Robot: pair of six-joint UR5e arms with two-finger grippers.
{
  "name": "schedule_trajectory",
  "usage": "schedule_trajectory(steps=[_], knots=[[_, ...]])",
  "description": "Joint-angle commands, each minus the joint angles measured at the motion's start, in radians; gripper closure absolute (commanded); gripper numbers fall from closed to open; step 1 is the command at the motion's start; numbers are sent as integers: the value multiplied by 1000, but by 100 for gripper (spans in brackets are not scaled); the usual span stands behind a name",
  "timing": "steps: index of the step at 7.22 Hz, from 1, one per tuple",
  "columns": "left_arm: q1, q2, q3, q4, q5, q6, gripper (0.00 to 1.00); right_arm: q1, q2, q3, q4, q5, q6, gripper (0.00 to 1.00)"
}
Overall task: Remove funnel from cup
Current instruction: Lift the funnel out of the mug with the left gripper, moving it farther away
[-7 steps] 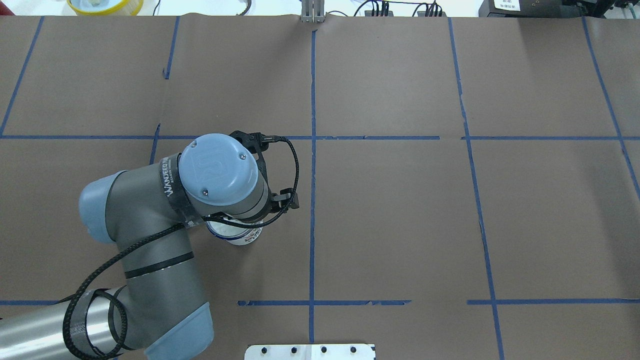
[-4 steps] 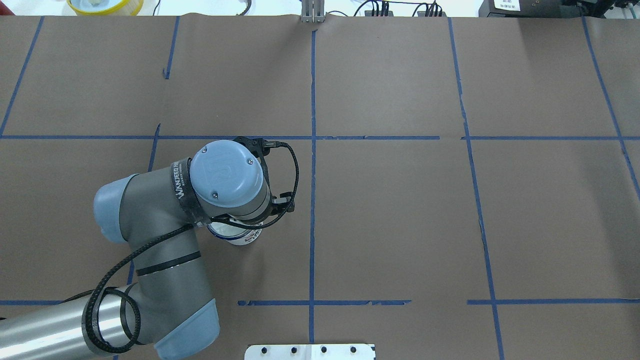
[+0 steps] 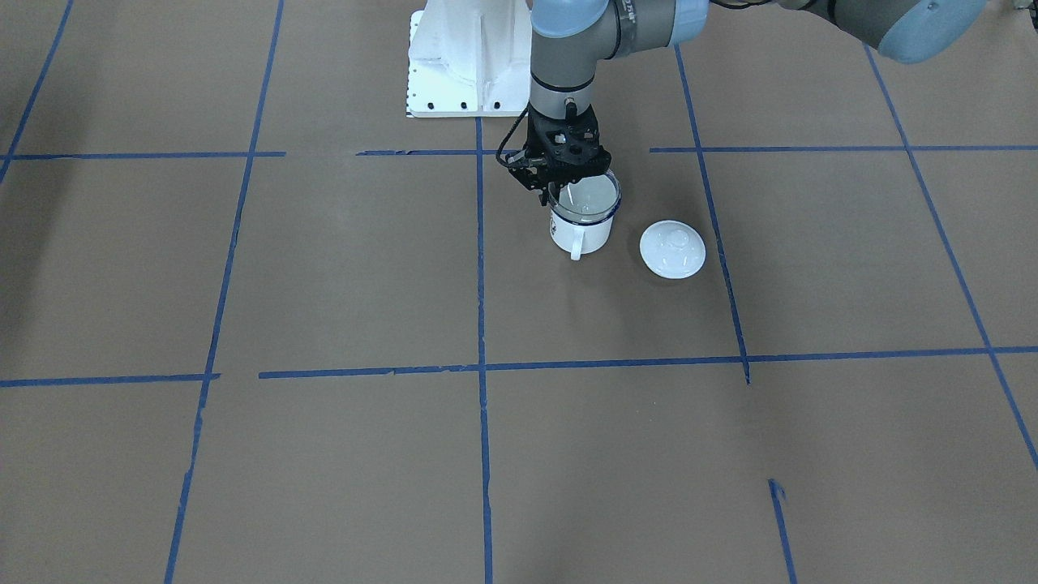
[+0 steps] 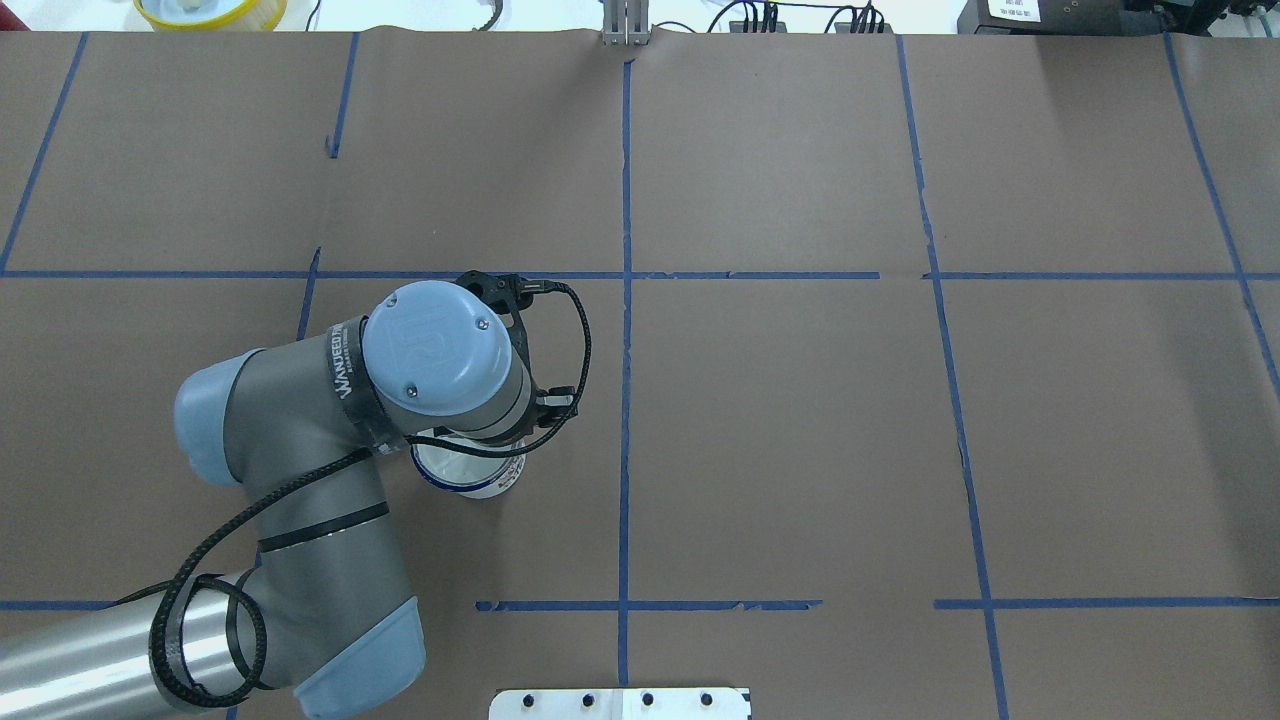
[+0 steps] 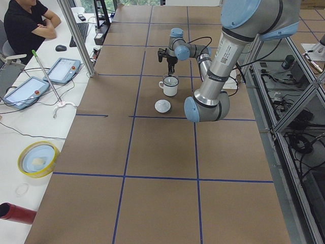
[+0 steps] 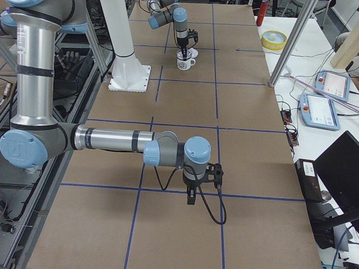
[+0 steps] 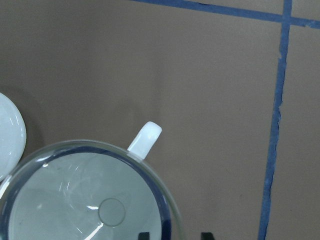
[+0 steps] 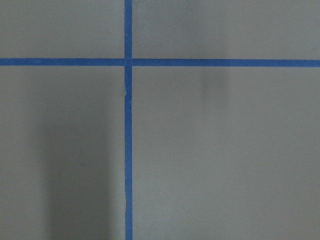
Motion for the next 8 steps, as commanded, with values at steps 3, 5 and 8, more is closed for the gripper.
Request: schedule_trajectory(steps=[3, 5, 8], knots=[[-99, 14, -178, 130, -7, 3, 100, 0, 0, 0, 0, 0, 0, 0], [-181, -36, -305, 320, -17, 67, 100, 0, 0, 0, 0, 0, 0, 0], [-309, -29, -268, 149, -68, 31, 100, 0, 0, -2, 0, 0, 0, 0]])
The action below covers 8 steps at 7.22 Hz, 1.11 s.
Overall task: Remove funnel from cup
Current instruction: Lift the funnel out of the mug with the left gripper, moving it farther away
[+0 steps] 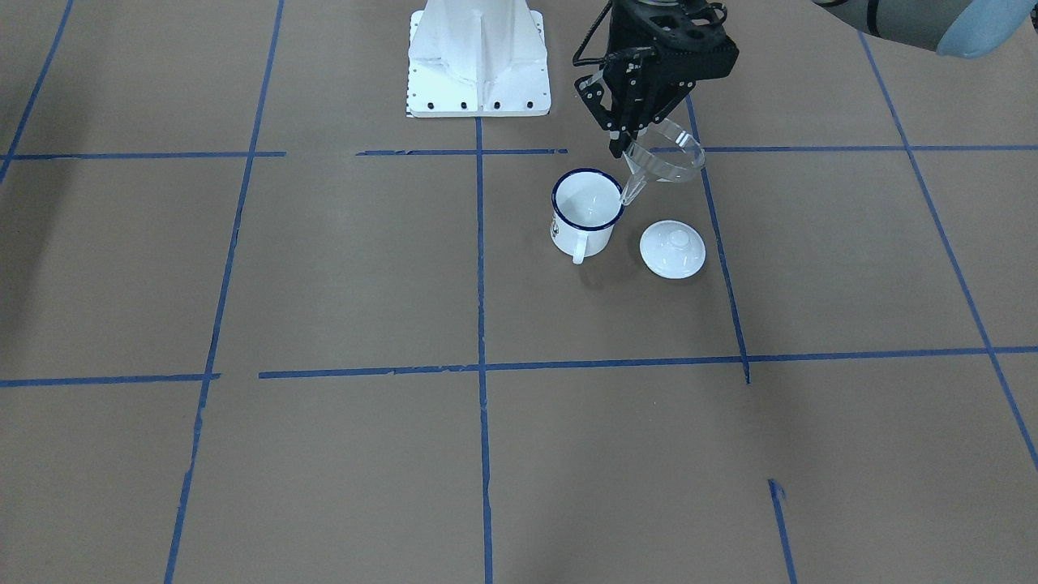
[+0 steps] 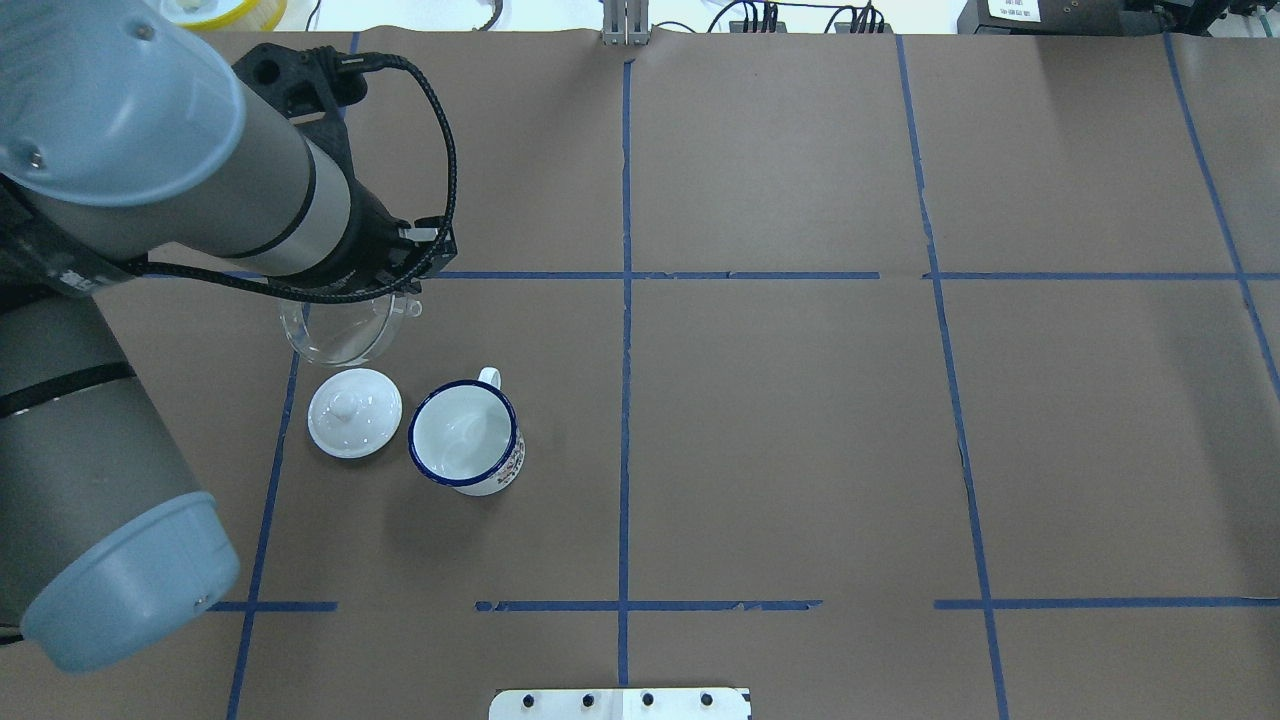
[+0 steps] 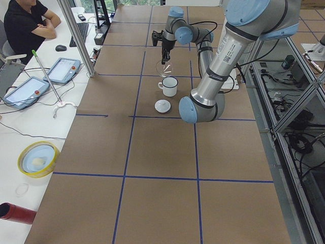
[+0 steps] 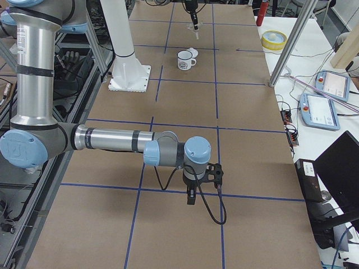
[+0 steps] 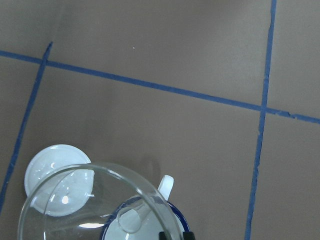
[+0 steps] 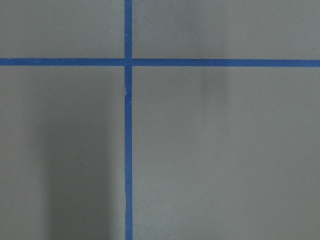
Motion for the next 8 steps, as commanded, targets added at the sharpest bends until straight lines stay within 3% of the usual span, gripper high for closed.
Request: schedule_trajectory(steps=[1, 4, 5, 7, 8], knots=[[-92, 41, 113, -299, 15, -139, 100, 0, 0, 0, 0, 0, 0, 0], [-94, 131, 393, -883, 260, -615, 100, 0, 0, 0, 0, 0, 0, 0], [-86, 135, 508, -1024, 358, -773, 100, 0, 0, 0, 0, 0, 0, 0], [-1, 124, 703, -1146, 529, -938, 100, 0, 0, 0, 0, 0, 0, 0], [58, 124, 745, -1149, 625, -939, 100, 0, 0, 0, 0, 0, 0, 0]])
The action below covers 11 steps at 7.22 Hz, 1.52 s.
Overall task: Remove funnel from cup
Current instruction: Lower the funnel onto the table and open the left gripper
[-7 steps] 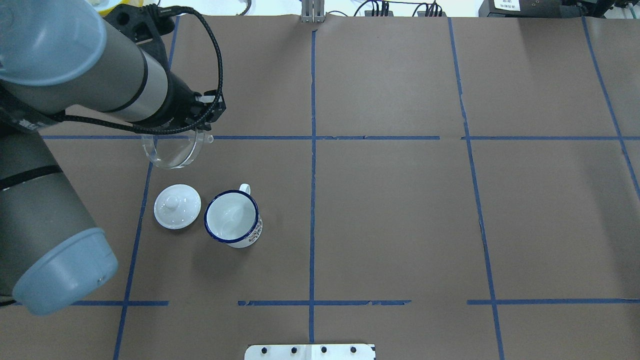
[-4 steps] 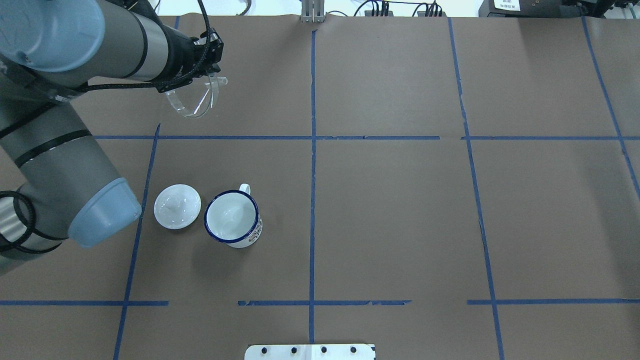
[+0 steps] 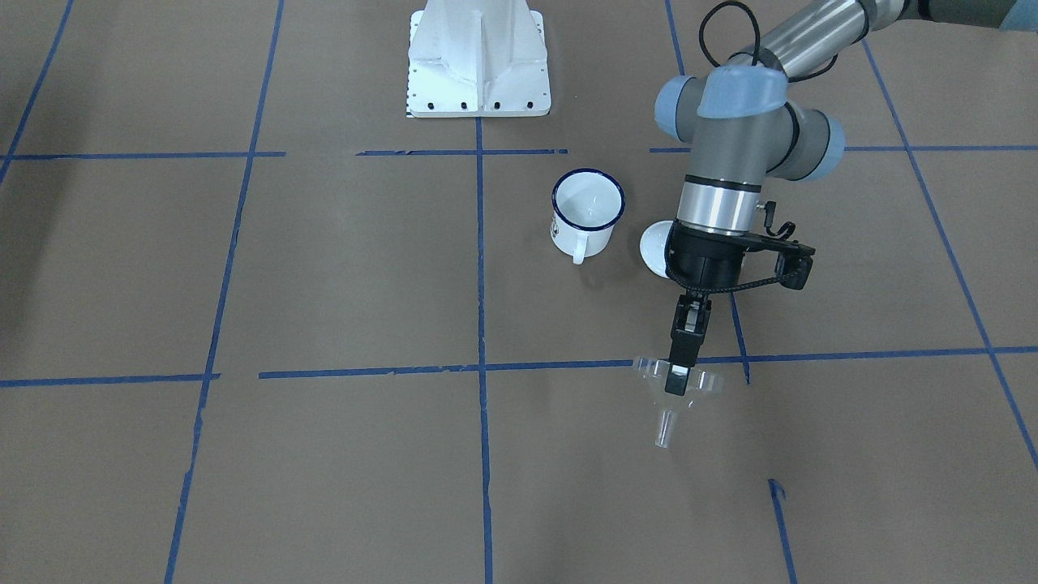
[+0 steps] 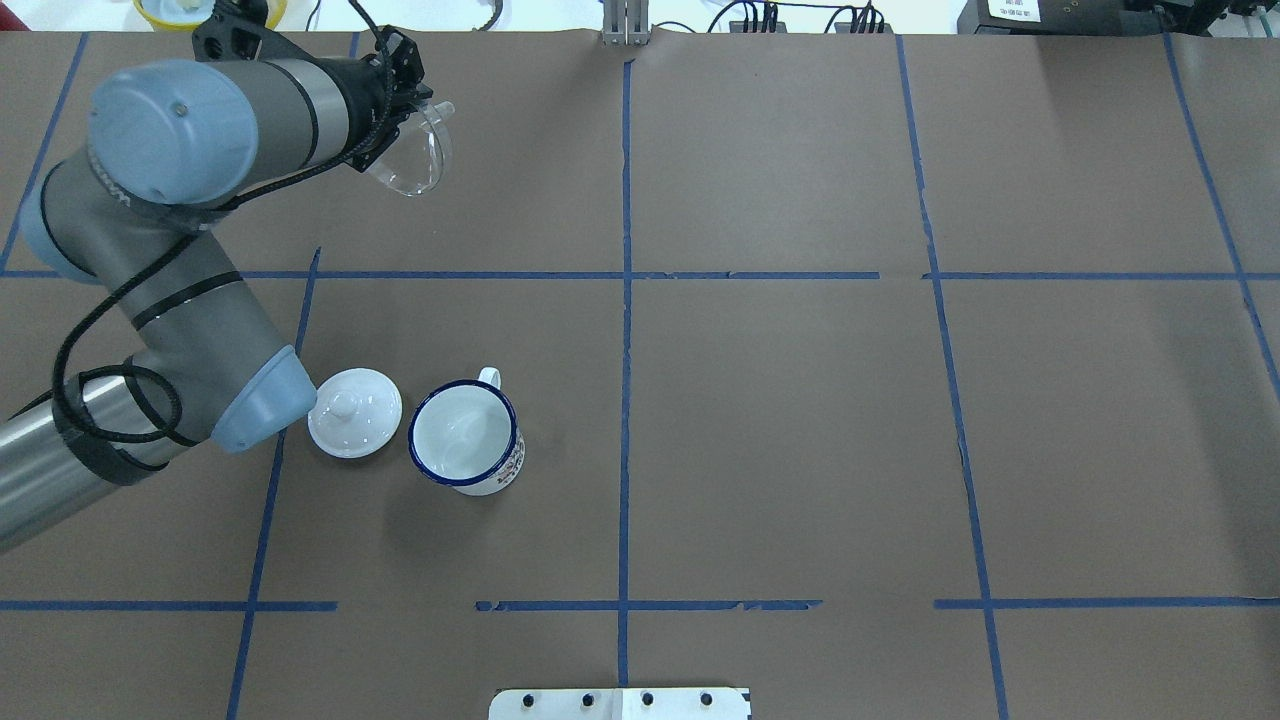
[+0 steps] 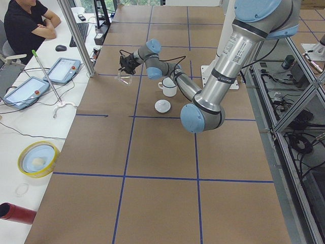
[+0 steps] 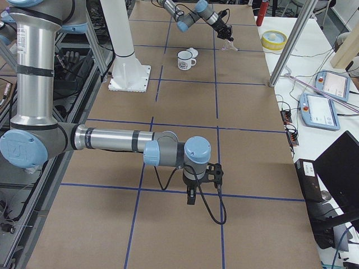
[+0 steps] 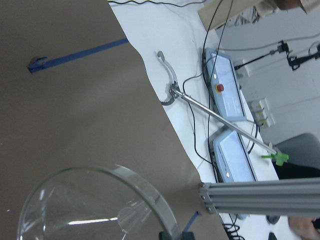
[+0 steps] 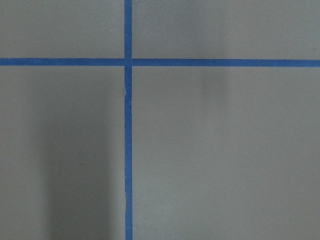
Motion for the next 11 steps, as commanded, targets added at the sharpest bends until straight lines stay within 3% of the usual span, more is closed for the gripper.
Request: schedule_trajectory(steps=[1, 6, 7, 8, 9, 11], knots=[[72, -13, 112, -28, 146, -40, 100, 0, 0, 0, 0, 0, 0, 0], [71, -30, 162, -3, 201, -73, 100, 0, 0, 0, 0, 0, 0, 0], [71, -30, 171, -6, 201, -70, 65, 0, 0, 0, 0, 0, 0, 0], [71, -29, 176, -5, 201, -60, 10, 0, 0, 0, 0, 0, 0, 0], [74, -29, 188, -5, 201, -60, 0, 0, 0, 0, 0, 0, 0, 0], [74, -26, 188, -5, 201, -11, 0, 0, 0, 0, 0, 0, 0, 0]])
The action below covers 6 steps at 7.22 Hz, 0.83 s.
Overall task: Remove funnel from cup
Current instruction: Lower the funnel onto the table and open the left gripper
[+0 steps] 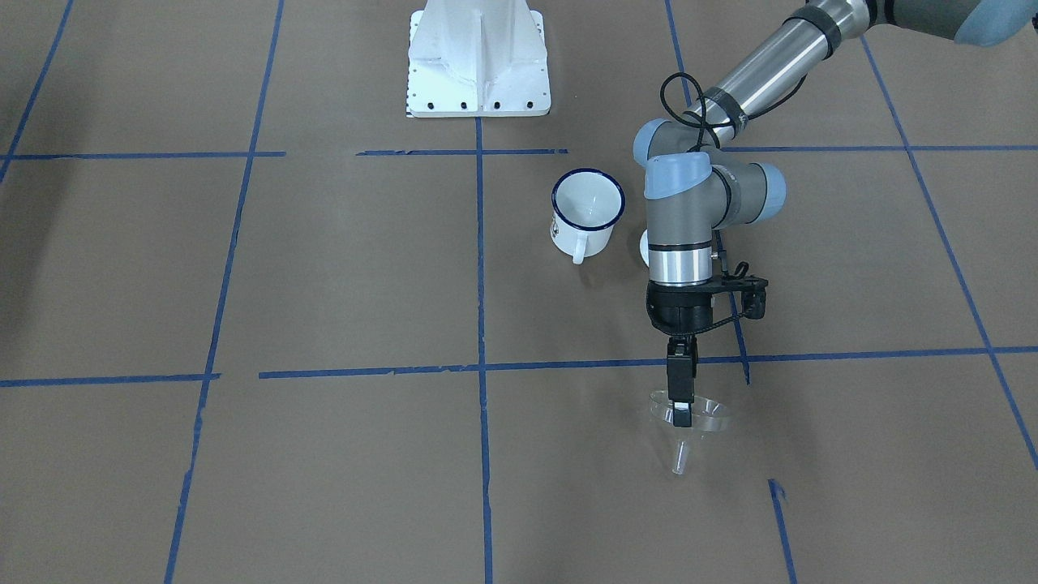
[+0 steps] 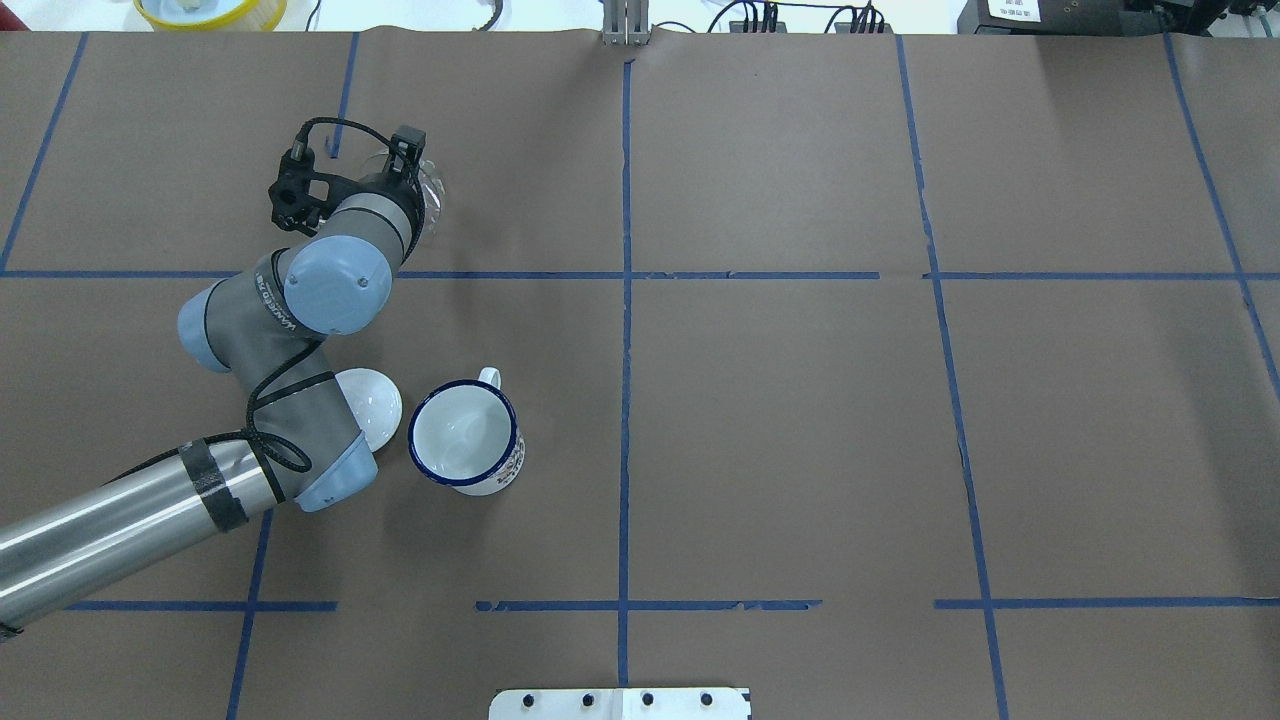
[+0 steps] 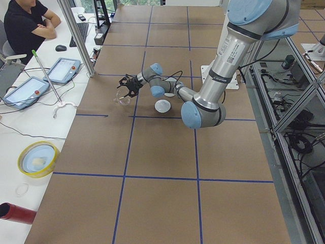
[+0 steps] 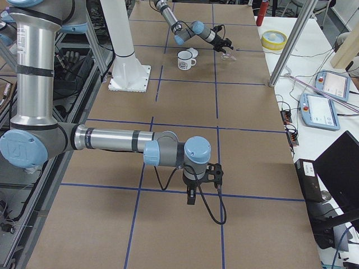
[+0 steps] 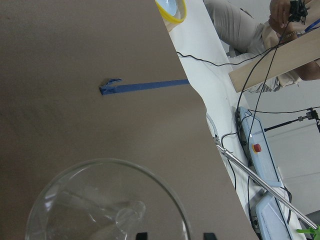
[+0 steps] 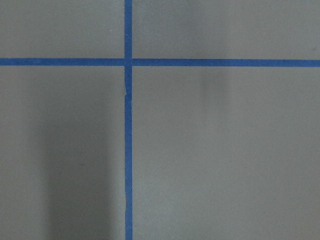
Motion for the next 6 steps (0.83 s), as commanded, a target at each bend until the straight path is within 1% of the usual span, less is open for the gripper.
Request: schedule_trajectory(steps=[1, 2, 3, 4, 5, 6], knots=[[-1, 0, -9, 2, -3, 130, 0, 0, 0, 0, 0, 0, 0, 0], [-6, 17, -59, 5, -6, 194, 0, 0, 0, 0, 0, 0, 0, 0], [-6, 58, -126, 11, -11, 276, 0, 0, 0, 0, 0, 0, 0, 0], [-4, 121, -214, 53, -76, 345, 0, 0, 0, 0, 0, 0, 0, 0], [-7, 182, -334, 148, -192, 442, 0, 0, 0, 0, 0, 0, 0, 0], [-10, 227, -450, 235, -251, 558, 0, 0, 0, 0, 0, 0, 0, 0]])
